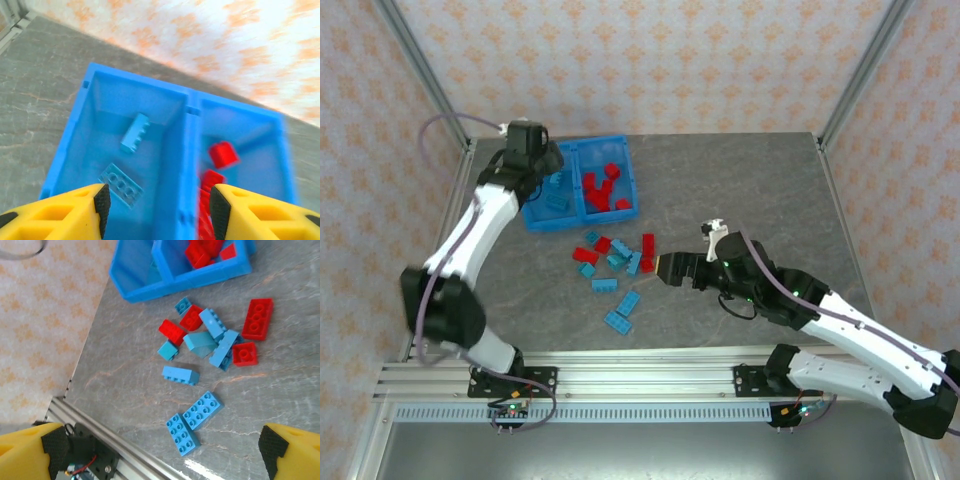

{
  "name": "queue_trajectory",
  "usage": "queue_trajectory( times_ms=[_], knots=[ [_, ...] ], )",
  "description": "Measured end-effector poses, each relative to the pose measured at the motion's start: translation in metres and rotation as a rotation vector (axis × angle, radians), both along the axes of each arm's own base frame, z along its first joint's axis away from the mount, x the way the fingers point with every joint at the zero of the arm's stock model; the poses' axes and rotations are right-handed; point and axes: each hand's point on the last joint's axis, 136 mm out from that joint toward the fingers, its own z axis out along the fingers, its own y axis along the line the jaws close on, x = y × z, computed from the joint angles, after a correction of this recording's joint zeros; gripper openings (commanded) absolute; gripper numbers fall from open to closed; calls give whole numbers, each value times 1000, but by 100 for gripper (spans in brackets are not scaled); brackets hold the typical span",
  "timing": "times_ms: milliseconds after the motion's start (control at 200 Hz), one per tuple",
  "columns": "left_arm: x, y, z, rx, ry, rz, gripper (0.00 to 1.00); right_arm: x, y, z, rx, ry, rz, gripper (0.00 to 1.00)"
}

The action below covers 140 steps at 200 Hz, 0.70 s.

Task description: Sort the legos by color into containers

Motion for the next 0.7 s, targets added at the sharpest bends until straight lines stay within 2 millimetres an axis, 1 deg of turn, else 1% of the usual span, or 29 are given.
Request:
queue_trajectory(
  times_ms=[40,55,70,90,105,145,170,190,230,275,355,400,475,541,591,611,701],
  knots=[
    [-25,-20,15,-20,-47,-49,59,1,-4,0,-1,-3,-19,99],
    [-33,-27,17,-25,-57,-68,59,1,-5,0,-3,-4,-23,99],
    [-44,-38,21,-38,-72,-100,59,1,-6,-1,-3,-3,-27,99],
    [-55,-48,23,-46,-83,-128,59,1,-7,-1,-5,-3,-34,99],
    [-67,-61,26,-60,-95,-164,60,1,-8,-2,-5,-2,-37,99],
    [-92,-86,24,-85,-105,-243,60,1,-10,-4,-7,0,-44,99],
    [-108,-101,20,-102,-103,-293,60,1,-11,-5,-10,3,-48,99],
    [-118,-110,16,-109,-98,-322,60,1,-12,-7,-12,6,-50,99],
    [-142,-127,2,-129,-78,-381,60,0,-13,-9,-18,13,-52,99],
    [-164,-140,-17,-133,-44,-422,60,0,-13,-12,-22,21,-55,99],
    [-196,-156,-57,-105,39,-479,60,-1,-14,-18,-31,35,-59,99],
    [-211,-163,-81,-81,90,-509,61,-1,-15,-22,-35,43,-61,99],
    [-231,-174,-115,-29,170,-564,67,-2,-15,-29,-40,59,-67,99],
    [-245,-184,-142,30,240,-623,75,-3,-16,-33,-45,69,-71,99],
    [-254,-191,-158,73,283,-659,81,-3,-16,-35,-47,74,-72,99],
    [-257,-194,-165,101,301,-683,82,-3,-16,-36,-47,75,-73,99],
    [-267,-200,-185,168,360,-741,89,-3,-17,-38,-46,82,-77,99]
  ],
)
